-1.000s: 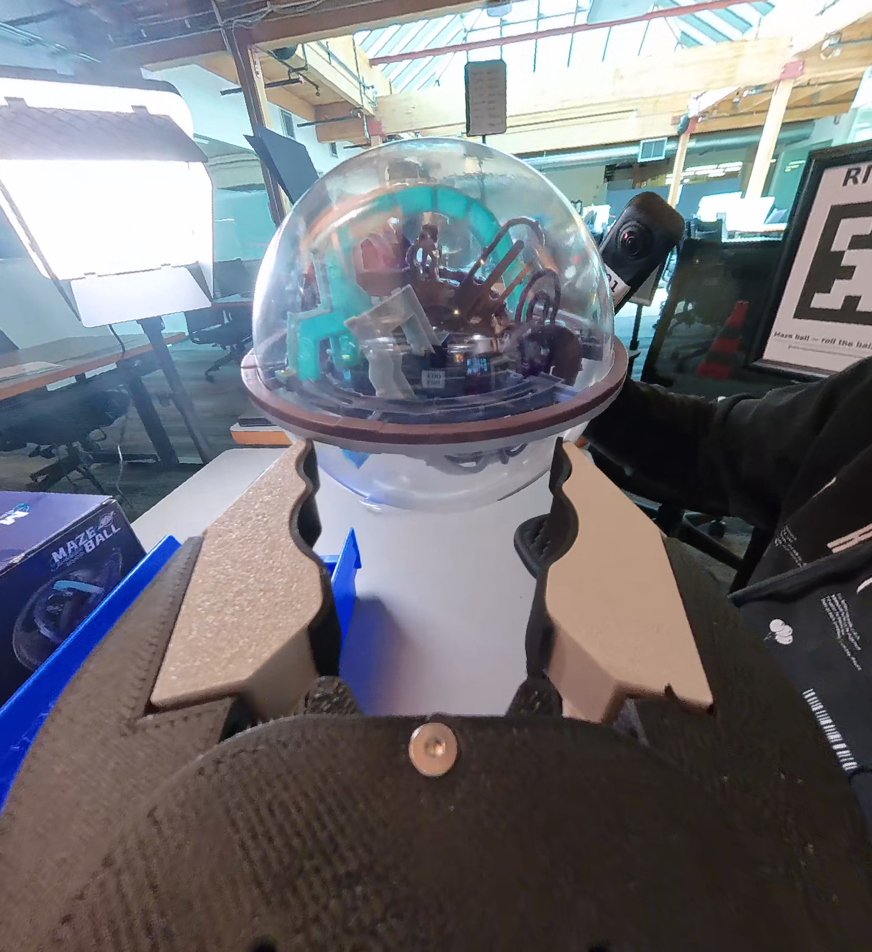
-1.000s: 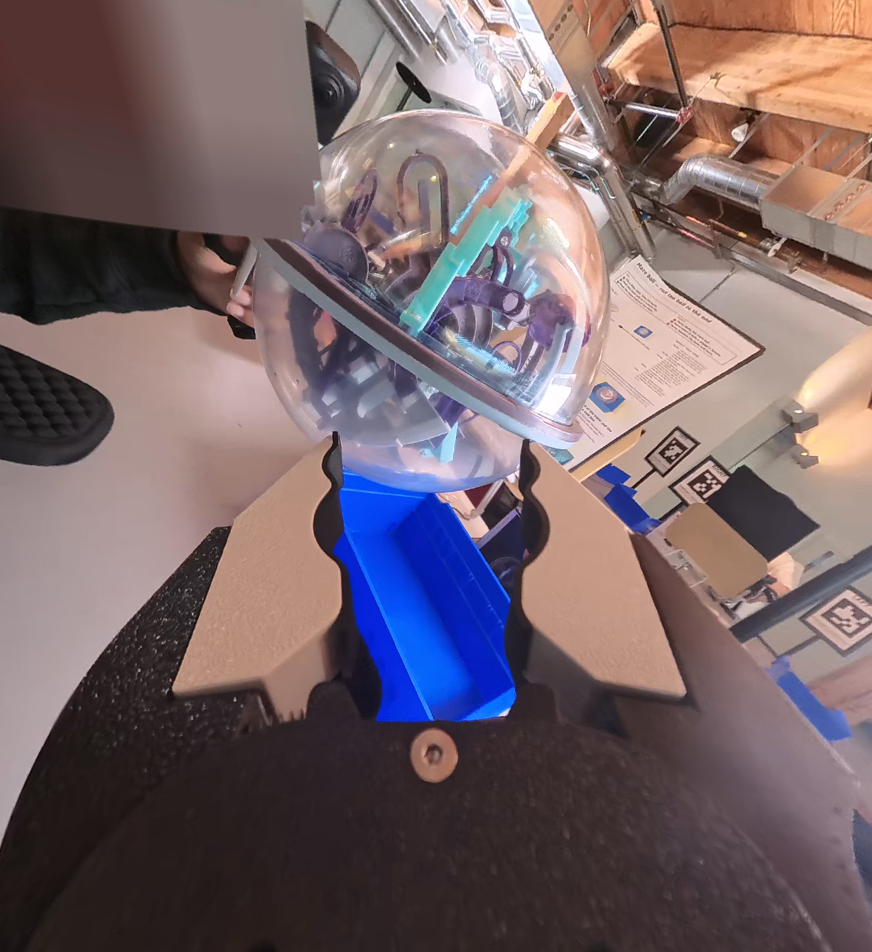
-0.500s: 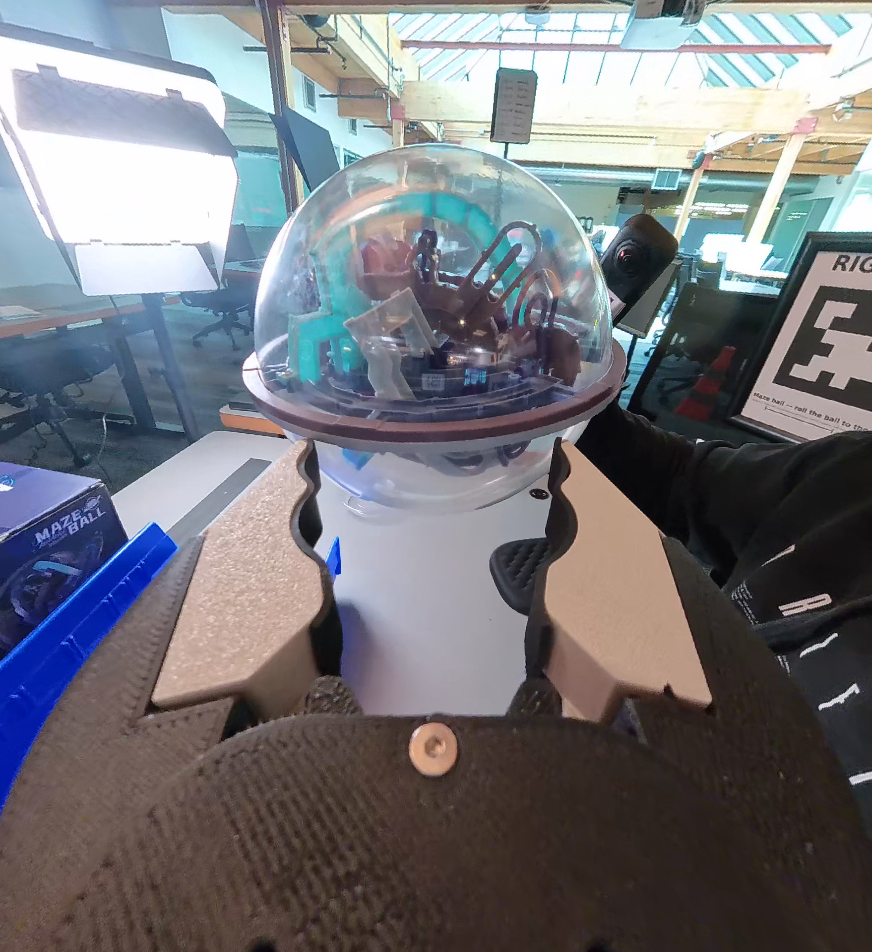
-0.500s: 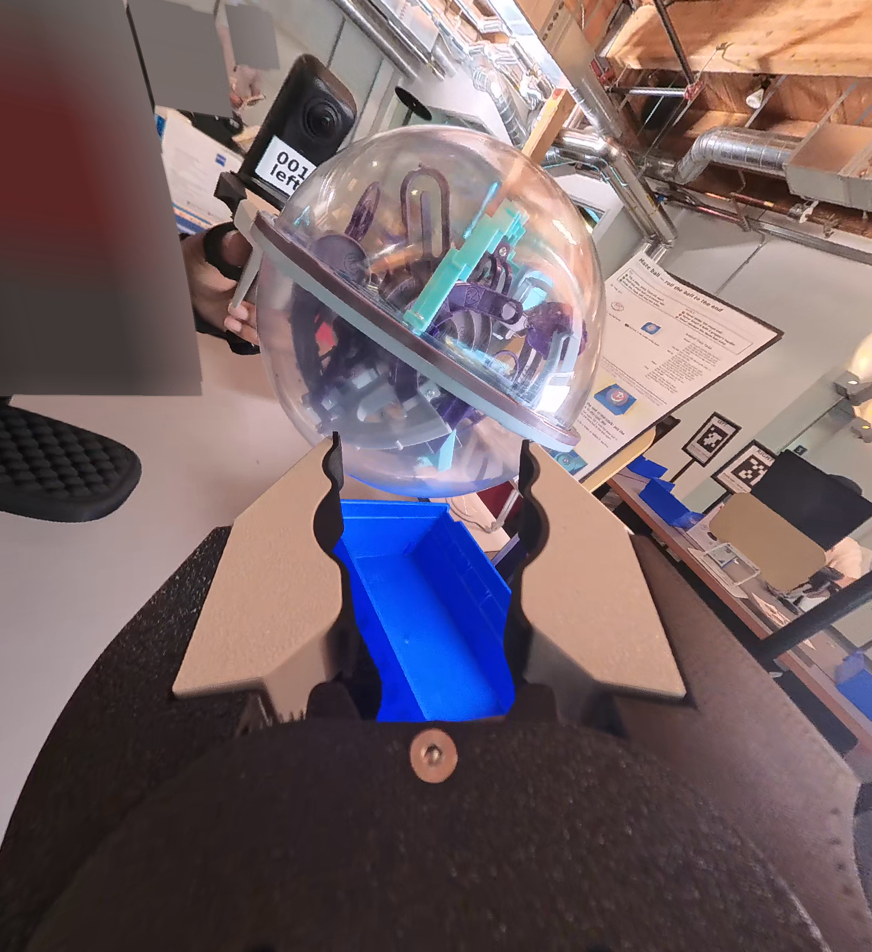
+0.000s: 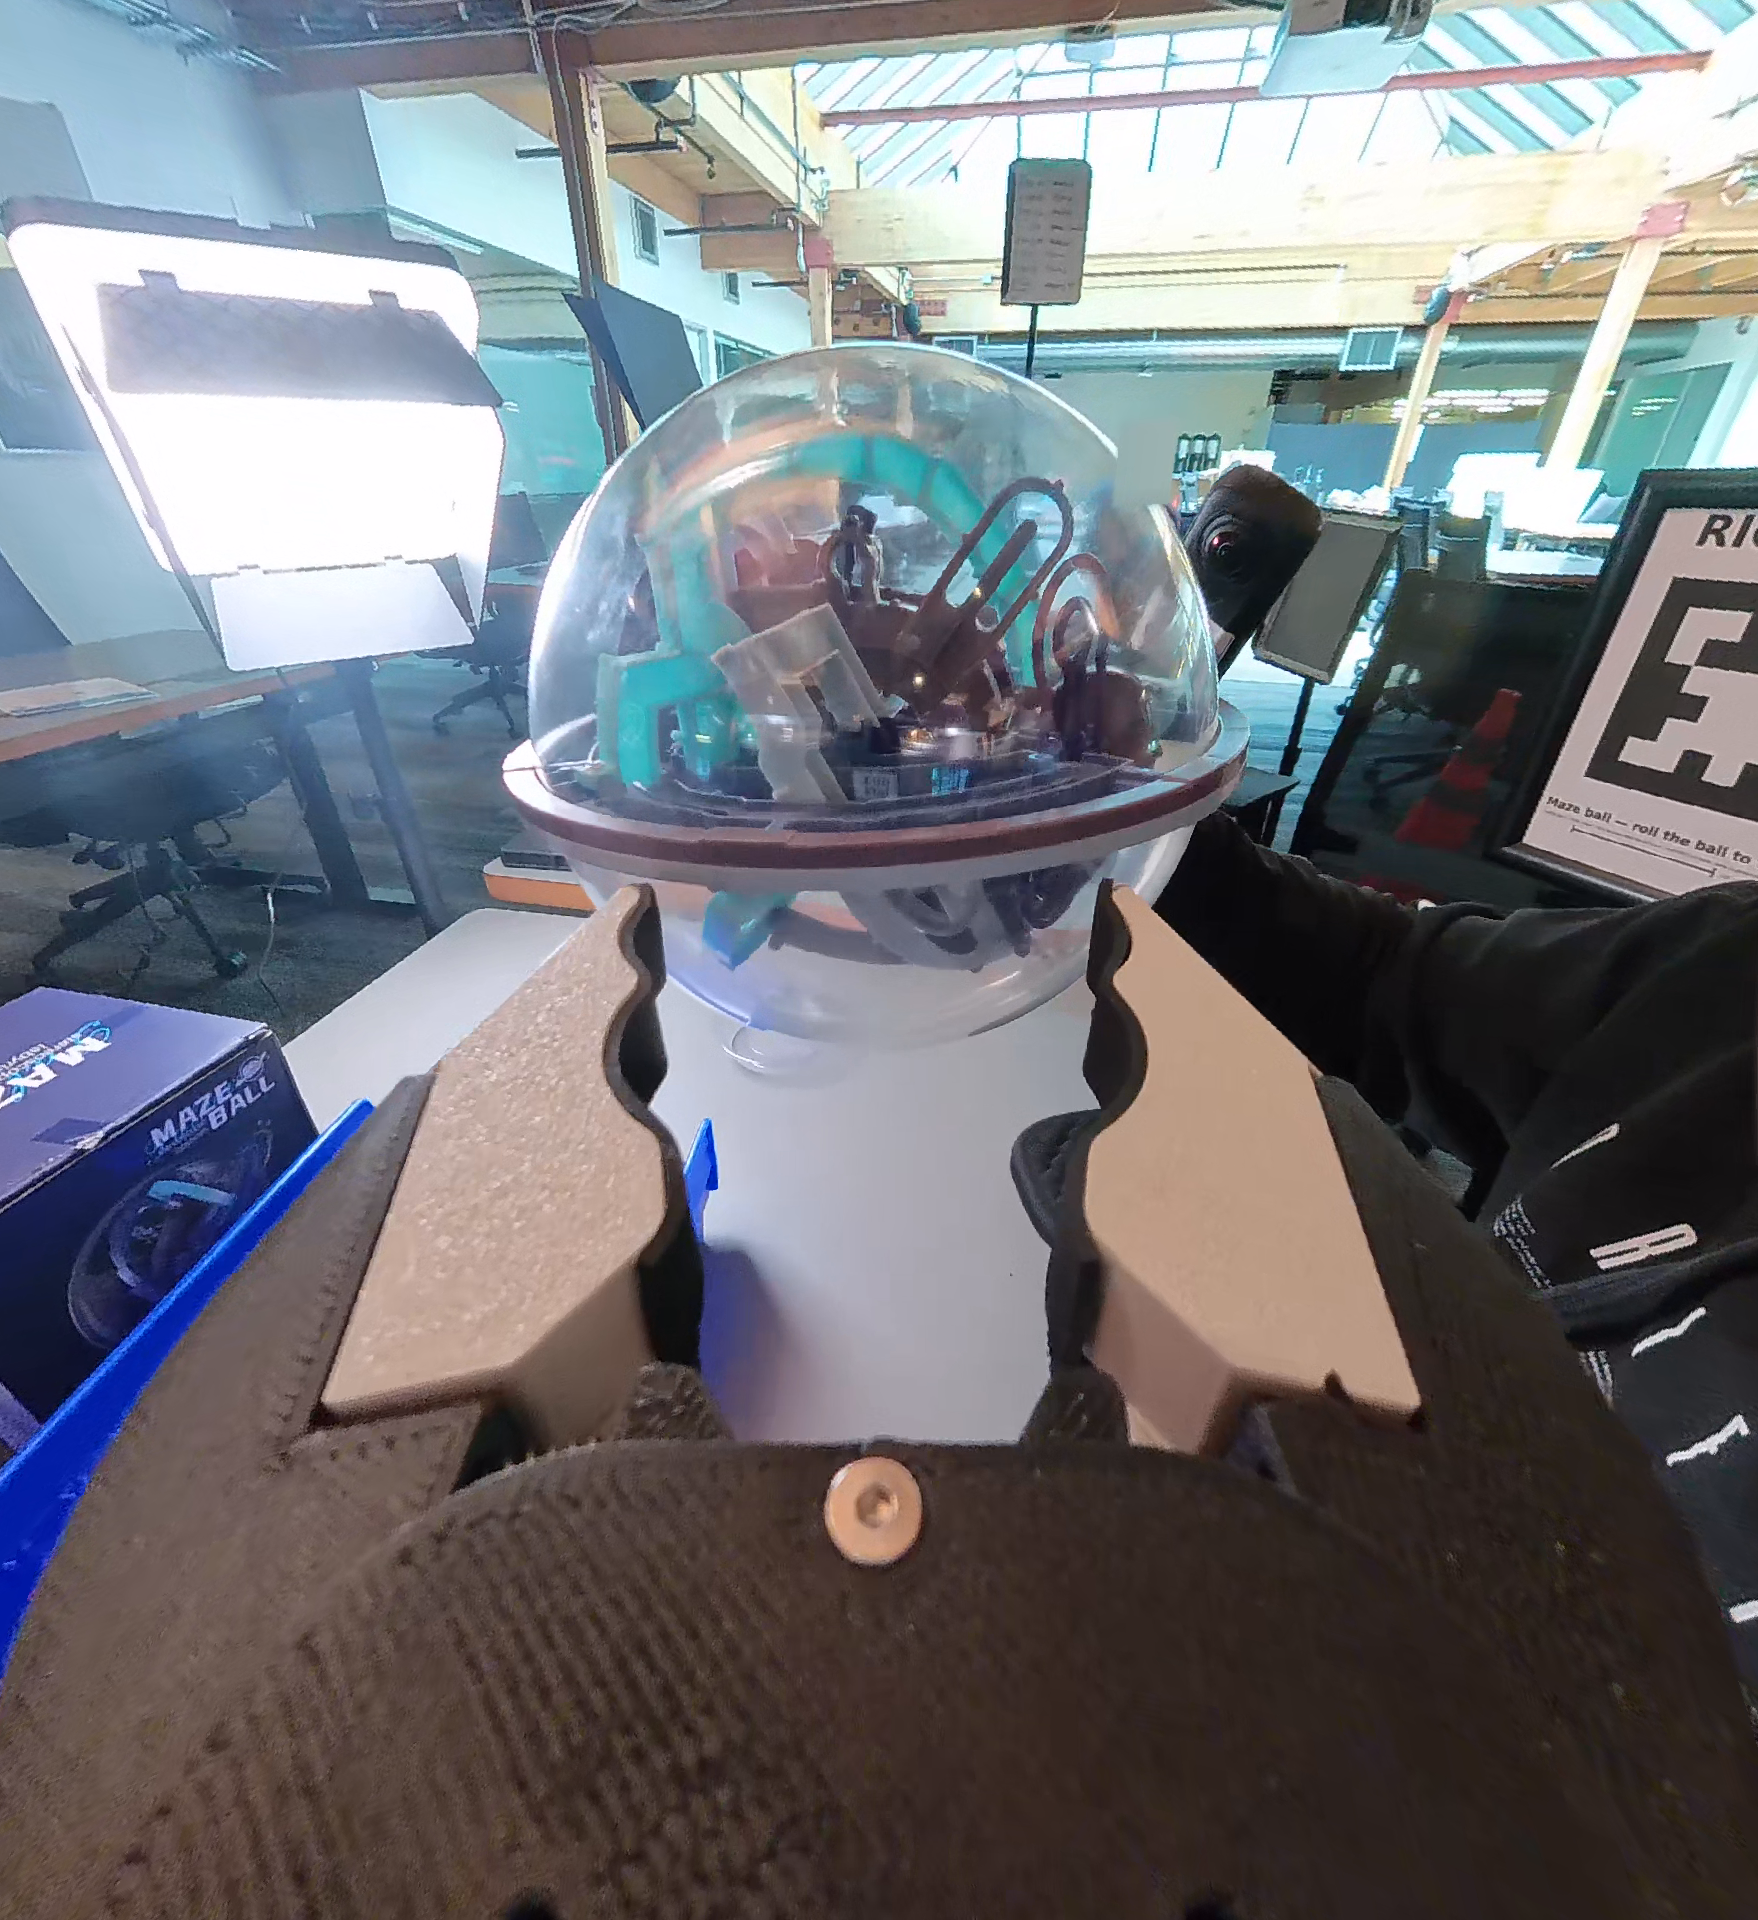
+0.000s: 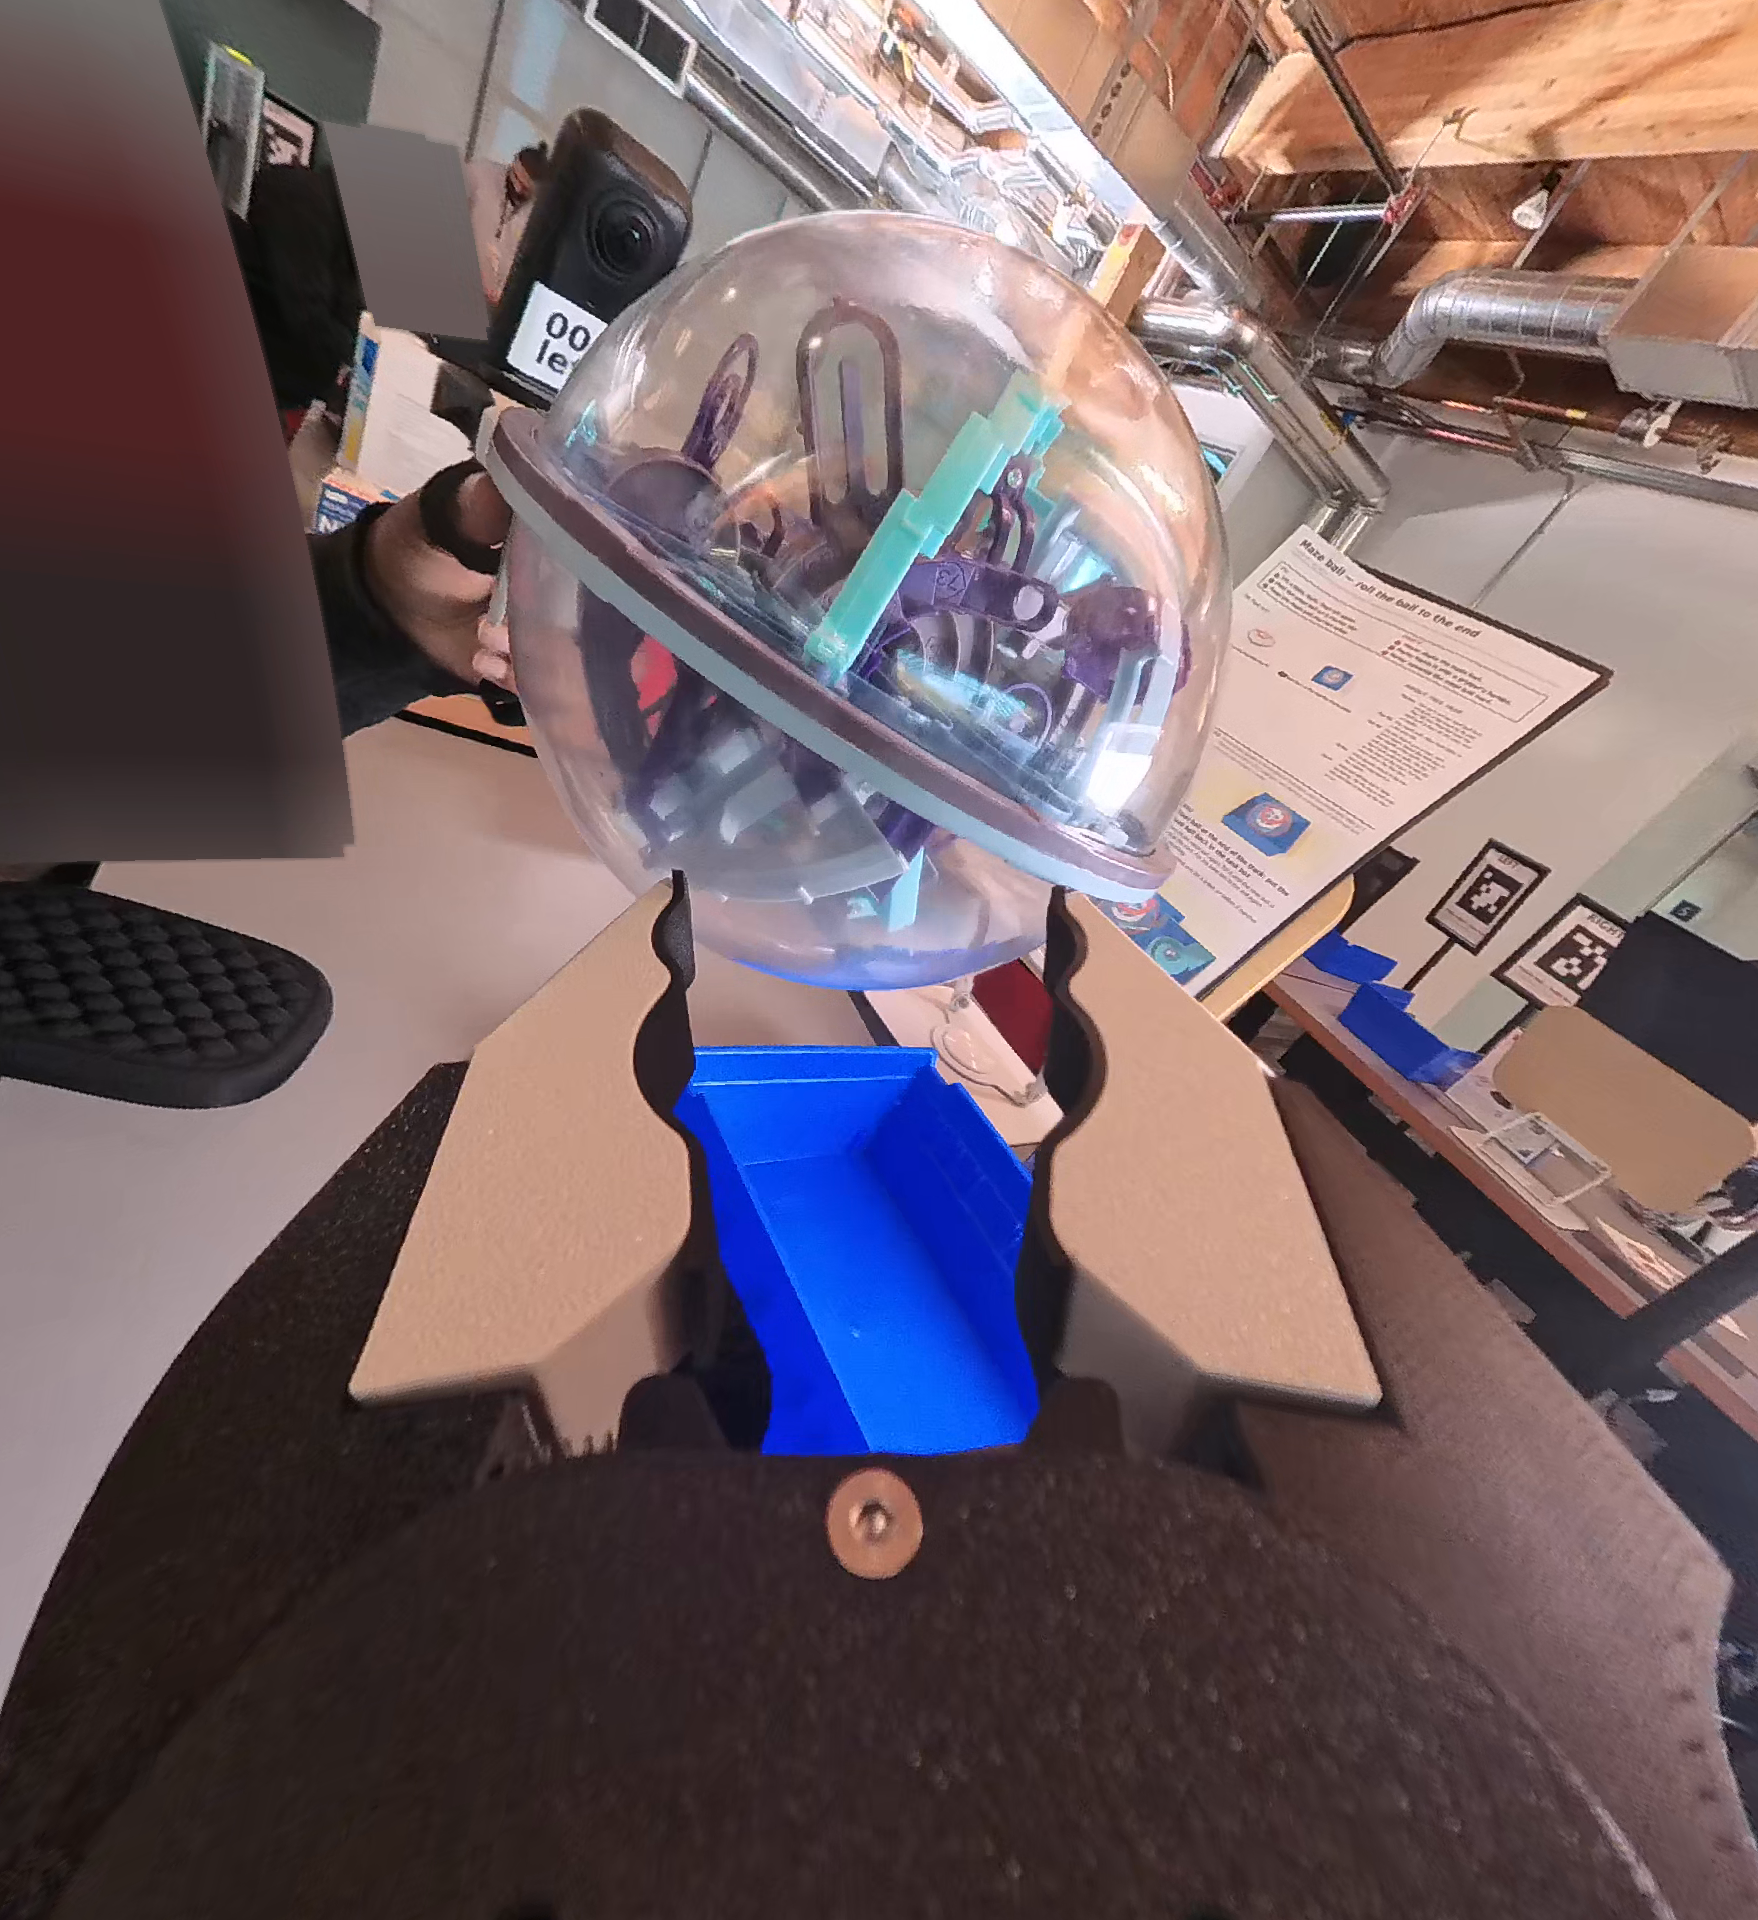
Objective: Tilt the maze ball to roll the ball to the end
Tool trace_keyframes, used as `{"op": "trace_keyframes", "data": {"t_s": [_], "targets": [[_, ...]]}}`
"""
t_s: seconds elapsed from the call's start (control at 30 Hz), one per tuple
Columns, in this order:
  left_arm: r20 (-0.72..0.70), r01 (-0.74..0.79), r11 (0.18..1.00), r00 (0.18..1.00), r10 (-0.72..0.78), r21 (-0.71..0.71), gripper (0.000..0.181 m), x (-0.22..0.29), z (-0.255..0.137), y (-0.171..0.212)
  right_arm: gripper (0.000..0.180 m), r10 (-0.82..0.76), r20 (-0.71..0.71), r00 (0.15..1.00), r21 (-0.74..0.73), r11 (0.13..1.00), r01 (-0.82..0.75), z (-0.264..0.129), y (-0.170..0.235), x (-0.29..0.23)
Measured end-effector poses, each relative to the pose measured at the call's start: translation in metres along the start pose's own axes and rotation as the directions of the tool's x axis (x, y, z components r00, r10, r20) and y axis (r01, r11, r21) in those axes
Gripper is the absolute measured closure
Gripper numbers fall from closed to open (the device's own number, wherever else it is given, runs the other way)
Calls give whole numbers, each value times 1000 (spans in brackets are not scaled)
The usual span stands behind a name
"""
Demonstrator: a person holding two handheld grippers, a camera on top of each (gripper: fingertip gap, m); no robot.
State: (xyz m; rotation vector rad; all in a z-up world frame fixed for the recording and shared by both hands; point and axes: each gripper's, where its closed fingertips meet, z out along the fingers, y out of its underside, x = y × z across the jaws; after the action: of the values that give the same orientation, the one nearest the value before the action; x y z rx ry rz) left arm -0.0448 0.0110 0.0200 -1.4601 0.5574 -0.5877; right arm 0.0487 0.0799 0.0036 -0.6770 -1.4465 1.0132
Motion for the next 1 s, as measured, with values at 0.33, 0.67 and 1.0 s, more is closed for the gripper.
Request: {"op": "trace_keyframes", "data": {"t_s": [0.33, 0.67, 1.0], "targets": [[24, -92, 996, 996, 91, 16, 112, 10, -3, -6, 114, 78, 63, 995, 63, 995, -82, -5, 3, -3], [59, -234, 971, 971, 231, 52, 131, 25, -5, -13, 113, 120, 124, 985, 153, 978, -138, -10, 3, -8], [88, -331, 941, 942, 324, 71, 134, 34, -7, -23, 114, 95, 123, 988, 217, 969, -120, -8, 0, -9]]}}
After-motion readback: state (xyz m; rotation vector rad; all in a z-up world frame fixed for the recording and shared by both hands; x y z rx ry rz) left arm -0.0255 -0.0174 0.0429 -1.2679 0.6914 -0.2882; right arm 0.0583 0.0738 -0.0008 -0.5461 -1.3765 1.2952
